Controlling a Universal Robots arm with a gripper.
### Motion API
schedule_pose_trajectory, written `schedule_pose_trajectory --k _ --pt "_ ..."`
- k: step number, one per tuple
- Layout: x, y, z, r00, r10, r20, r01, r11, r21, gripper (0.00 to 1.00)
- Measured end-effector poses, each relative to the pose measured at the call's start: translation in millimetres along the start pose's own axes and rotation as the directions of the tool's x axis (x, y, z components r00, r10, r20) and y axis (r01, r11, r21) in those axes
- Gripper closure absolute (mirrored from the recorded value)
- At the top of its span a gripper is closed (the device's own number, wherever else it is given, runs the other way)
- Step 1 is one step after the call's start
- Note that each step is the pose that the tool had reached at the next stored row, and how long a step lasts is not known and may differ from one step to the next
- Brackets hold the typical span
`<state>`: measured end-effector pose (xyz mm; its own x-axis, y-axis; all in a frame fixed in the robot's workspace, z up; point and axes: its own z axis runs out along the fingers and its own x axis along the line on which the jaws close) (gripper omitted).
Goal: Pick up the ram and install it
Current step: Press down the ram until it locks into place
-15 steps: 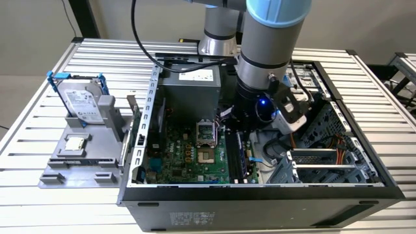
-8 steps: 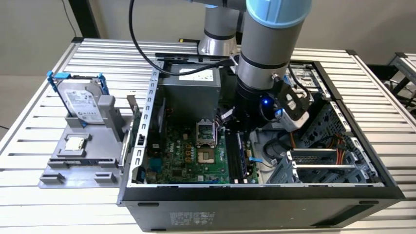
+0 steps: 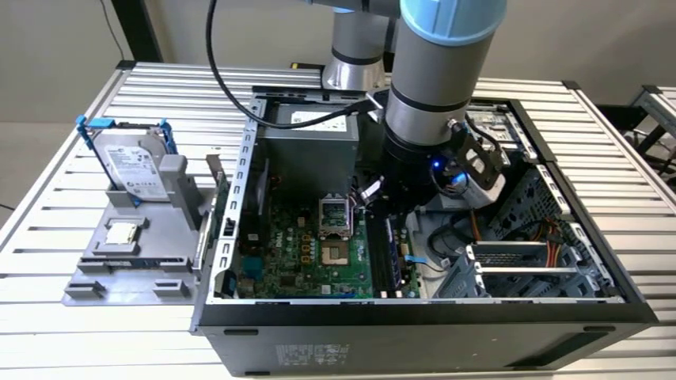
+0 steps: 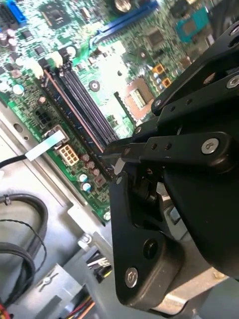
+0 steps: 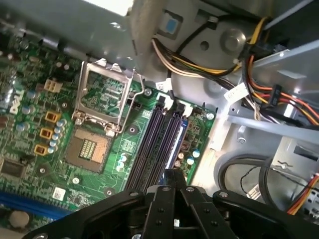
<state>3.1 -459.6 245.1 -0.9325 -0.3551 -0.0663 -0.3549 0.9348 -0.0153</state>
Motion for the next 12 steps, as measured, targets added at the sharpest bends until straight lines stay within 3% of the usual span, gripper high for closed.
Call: schedule_pose_trajectory --k 3,6,9,12 --pt "0.1 0.0 0.0 0.9989 -0.046 -0.0019 0.046 0.9989 0.0036 1.00" --pt "0.1 0.1 0.0 0.9958 -0.091 -0.0053 0.091 0.9958 0.0099 1.00" --pt "0.1 0.0 0.0 0.9906 -0.137 -0.0086 0.137 0.9905 0.0153 1.00" --pt "0.2 0.0 -0.1 0.9828 -0.184 -0.0107 0.185 0.9827 0.0180 1.00"
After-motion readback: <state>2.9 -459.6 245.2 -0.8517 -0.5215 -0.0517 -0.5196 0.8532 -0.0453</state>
